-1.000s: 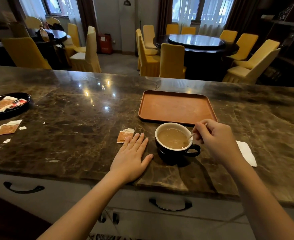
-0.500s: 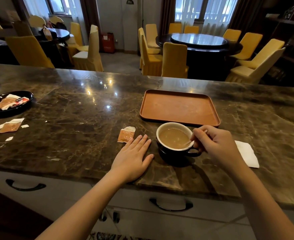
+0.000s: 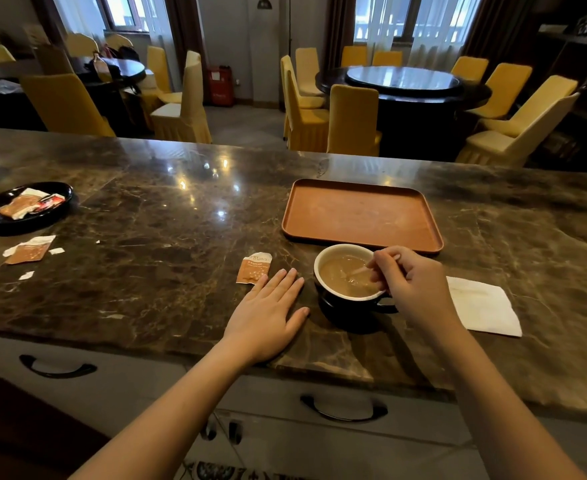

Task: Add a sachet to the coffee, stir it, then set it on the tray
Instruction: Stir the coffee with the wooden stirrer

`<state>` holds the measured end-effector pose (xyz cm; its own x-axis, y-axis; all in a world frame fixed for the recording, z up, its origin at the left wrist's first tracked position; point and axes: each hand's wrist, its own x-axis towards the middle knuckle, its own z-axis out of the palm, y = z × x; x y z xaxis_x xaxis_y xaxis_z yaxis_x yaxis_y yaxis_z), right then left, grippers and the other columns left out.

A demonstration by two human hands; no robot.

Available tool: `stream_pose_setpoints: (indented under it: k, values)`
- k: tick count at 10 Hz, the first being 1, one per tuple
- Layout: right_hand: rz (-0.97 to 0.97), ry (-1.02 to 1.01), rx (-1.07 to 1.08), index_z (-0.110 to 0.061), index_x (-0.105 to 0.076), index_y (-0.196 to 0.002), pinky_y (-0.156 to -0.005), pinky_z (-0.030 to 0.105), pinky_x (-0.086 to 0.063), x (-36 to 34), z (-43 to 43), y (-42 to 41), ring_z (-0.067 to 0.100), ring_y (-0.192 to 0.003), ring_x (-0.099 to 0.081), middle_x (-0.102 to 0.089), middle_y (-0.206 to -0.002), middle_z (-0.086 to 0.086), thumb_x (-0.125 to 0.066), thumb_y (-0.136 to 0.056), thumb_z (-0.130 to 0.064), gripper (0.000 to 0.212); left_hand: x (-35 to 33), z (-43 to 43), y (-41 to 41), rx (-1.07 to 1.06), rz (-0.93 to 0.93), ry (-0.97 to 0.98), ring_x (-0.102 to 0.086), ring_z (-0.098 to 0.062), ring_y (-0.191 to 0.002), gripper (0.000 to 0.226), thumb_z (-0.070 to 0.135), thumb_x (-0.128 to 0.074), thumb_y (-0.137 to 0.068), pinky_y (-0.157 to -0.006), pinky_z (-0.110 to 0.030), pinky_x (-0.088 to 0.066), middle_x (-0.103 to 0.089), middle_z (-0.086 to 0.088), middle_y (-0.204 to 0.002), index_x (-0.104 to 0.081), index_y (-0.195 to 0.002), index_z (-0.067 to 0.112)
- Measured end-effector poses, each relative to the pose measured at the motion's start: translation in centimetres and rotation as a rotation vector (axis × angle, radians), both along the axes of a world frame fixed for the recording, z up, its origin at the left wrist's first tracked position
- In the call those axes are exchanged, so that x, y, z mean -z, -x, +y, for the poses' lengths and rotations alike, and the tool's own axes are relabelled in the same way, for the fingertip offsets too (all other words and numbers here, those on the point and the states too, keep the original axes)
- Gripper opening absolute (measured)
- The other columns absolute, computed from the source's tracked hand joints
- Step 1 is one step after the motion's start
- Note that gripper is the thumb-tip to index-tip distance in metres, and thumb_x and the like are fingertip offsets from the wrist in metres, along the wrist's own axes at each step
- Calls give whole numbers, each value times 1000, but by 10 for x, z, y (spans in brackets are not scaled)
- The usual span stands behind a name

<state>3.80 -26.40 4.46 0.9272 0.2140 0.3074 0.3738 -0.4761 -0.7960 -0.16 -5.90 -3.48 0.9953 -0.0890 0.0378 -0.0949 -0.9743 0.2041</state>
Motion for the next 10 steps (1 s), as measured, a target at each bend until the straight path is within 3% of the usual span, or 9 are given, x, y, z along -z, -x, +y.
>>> stream_pose_setpoints:
  k: [2, 5, 7, 9, 10]
  values:
    - [87, -27, -112, -22, -64, -76, -55, 9, -49, -10, -17, 8, 7, -67, -63, -66, -69, -1, -50, -90, -21, 19, 0, 0, -1, -2, 8, -8, 7, -6, -143, 58, 51, -19, -94, -115, -30, 9, -1, 7, -157, -5, -145, 26]
    - [-100, 42, -31, -18, -63, -76, -56, 24, -49, -23, -37, 2, 17, -64, -62, -64, -66, 2, -48, -91, -19, 21, 1, 0, -1, 0, -5, -30, 8, -6, -142, 59, 52, -18, -94, -113, -29, 12, -2, 6, -157, -6, -145, 26]
    - [-173, -27, -5, -22, -61, -76, -55, 21, -48, -27, -43, 0, 16, -62, -59, -63, -67, 1, -47, -91, -18, 21, 1, 0, -1, 3, 0, -28, 9, -4, -140, 59, 52, -19, -94, -113, -29, 11, -1, 6, -157, -5, -145, 26]
    - [-224, -55, 16, -24, -60, -77, -56, 16, -48, -29, -48, 3, 16, -73, -60, -63, -67, -4, -46, -91, -19, 21, -1, -1, -1, -1, 3, -25, 8, -5, -142, 59, 51, -19, -94, -112, -28, 12, -1, 7, -157, -5, -146, 26]
    - [-261, -43, 29, -22, -60, -79, -57, 22, -48, -30, -48, 4, 17, -72, -59, -62, -67, -5, -45, -91, -21, 19, -2, -1, -1, -4, 0, -27, 8, -5, -141, 59, 51, -19, -94, -112, -28, 12, -1, 7, -157, -5, -145, 26]
